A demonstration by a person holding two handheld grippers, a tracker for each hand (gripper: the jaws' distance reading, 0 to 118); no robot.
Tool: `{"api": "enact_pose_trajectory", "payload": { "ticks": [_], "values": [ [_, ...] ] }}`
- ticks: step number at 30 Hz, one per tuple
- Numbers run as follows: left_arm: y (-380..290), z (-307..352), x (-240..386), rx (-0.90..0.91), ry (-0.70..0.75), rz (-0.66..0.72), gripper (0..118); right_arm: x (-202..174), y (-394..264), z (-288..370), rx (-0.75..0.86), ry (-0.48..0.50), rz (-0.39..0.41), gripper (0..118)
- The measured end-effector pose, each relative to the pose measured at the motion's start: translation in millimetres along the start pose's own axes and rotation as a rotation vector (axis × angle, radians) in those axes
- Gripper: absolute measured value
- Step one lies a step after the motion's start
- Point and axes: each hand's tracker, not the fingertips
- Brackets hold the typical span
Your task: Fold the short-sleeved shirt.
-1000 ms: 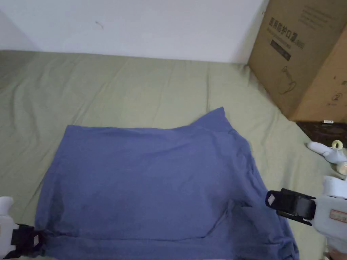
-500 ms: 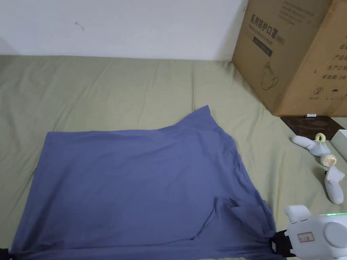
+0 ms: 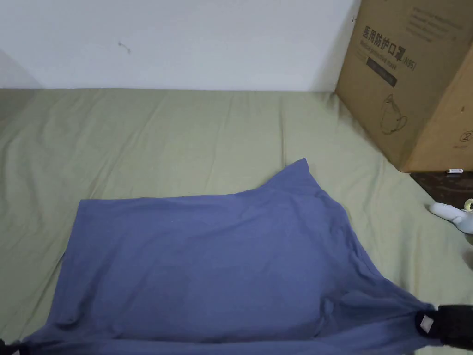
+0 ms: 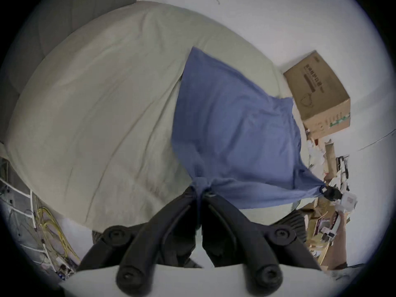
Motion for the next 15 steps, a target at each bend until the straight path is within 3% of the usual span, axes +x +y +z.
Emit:
{"api": "enact_pose_trajectory", "payload": {
  "ticks": [5, 9, 13, 14, 15],
  "values": [
    [72, -36, 10, 0.050, -0.004, 0.006, 2, -12, 79, -45, 0.023, 0.009, -0.028, 2],
    [120, -96, -1, 0.029, -0.005, 0.072, 2, 8, 138, -121, -0.023, 0.012, -0.238, 2],
    [138, -144, -15, 0.006, -0.015, 0.131, 4, 24, 159, -185, -0.062, -0.039, -0.324, 3],
    [139, -151, -17, 0.003, -0.018, 0.145, 8, 23, 157, -193, -0.066, -0.052, -0.337, 5],
    [138, -156, -20, 0.005, -0.029, 0.160, 27, 23, 156, -202, -0.071, -0.074, -0.340, 20]
  ]
}}
